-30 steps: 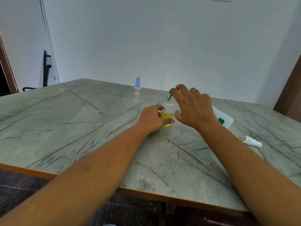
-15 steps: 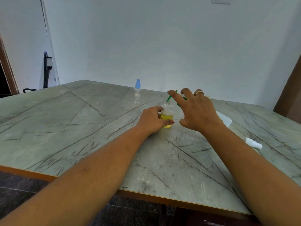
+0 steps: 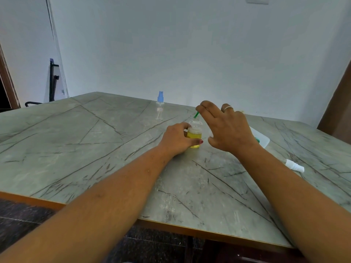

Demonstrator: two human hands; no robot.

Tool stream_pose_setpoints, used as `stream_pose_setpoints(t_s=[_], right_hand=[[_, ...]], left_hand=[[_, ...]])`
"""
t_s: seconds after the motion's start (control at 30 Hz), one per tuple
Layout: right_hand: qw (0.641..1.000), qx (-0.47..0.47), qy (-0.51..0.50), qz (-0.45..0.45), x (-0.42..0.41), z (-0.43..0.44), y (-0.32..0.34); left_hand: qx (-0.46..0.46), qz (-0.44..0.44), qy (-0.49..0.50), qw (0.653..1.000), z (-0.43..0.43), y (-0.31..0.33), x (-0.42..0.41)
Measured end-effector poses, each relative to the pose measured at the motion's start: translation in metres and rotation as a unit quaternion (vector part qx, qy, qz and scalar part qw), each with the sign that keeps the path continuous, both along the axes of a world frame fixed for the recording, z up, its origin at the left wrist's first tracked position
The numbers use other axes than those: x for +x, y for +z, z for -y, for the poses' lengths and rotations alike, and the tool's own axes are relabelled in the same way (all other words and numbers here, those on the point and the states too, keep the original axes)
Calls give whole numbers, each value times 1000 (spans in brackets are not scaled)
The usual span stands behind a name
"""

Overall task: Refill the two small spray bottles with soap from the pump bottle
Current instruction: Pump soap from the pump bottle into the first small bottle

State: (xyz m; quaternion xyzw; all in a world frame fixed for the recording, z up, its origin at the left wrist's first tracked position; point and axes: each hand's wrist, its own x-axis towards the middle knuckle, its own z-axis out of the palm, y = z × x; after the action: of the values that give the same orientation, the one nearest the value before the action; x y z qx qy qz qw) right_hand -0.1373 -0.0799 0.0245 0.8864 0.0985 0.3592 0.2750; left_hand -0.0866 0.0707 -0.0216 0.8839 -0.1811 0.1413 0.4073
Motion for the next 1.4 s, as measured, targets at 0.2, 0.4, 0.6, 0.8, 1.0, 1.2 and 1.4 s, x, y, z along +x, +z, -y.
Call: stream_pose_setpoints(t_s=[0.2,0.4,0.6,0.8,1.0,1.2,1.4], right_hand=[[1000,6,9,7,-1,-3,1],[1000,3,10,6,0,-5,0],[1000,6,16,3,2,-3,0],[1000,17,21,8,2,-4,2],[1000,14,24,4,6,-6,0],[999,12,32,-5,5,3,1],[1000,14,26,2,3,-2,3]], left_hand=[[7,-9,1,1000,1,1,-2],[-4,-10,5,1000,1,0,0],[-7,-10,3,1000,0,1,0],[8,-15,-6,1000,0,1,-2],[-5,-21,1,1000,-1,2,-3],[10,-40,2,999,0,5,-2],[22,-48,3,999,0,5,-1]])
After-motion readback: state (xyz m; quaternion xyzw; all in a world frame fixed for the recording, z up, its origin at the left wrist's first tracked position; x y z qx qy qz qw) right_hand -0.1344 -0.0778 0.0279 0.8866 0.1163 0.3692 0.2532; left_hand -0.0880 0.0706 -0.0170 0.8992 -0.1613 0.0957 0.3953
